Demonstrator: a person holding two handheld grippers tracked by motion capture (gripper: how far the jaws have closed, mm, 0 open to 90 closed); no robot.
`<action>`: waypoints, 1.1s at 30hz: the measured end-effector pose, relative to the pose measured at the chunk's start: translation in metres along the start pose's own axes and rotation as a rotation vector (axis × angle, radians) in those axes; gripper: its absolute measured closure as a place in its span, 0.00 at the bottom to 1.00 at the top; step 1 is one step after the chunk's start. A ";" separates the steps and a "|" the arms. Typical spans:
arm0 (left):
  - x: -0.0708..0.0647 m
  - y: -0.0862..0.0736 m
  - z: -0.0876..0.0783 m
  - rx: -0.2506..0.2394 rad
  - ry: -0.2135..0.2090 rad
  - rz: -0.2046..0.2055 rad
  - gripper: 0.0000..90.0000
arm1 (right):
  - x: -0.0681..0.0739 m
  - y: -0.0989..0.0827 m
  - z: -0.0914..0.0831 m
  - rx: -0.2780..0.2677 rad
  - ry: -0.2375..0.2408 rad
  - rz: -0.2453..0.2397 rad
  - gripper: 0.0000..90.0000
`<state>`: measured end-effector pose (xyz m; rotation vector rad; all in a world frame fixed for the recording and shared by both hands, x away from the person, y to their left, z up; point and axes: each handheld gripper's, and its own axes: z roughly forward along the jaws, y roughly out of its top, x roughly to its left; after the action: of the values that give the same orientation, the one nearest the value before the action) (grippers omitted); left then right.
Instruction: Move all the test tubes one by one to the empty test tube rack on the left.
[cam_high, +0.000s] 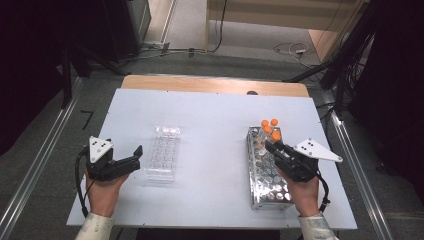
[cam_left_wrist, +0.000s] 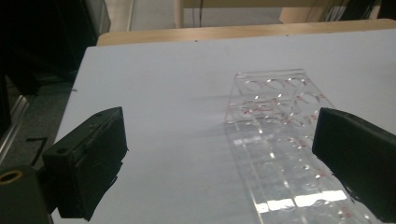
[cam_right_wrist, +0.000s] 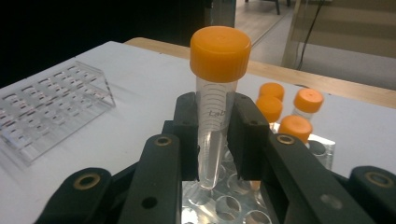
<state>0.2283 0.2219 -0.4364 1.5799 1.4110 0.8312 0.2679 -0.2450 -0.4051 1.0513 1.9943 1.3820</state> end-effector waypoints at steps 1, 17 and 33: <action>-0.002 0.001 0.001 0.000 -0.007 0.003 0.04 | 0.002 0.001 0.001 0.001 0.002 -0.002 0.80; -0.031 0.011 0.016 0.023 -0.143 0.019 0.05 | 0.027 0.002 0.015 0.036 0.062 -0.016 0.80; -0.069 0.021 0.031 0.016 -0.238 0.093 0.06 | 0.062 0.005 0.037 0.080 0.107 -0.070 0.80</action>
<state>0.2546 0.1481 -0.4269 1.7064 1.1845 0.6612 0.2612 -0.1732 -0.4121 0.9504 2.1586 1.3572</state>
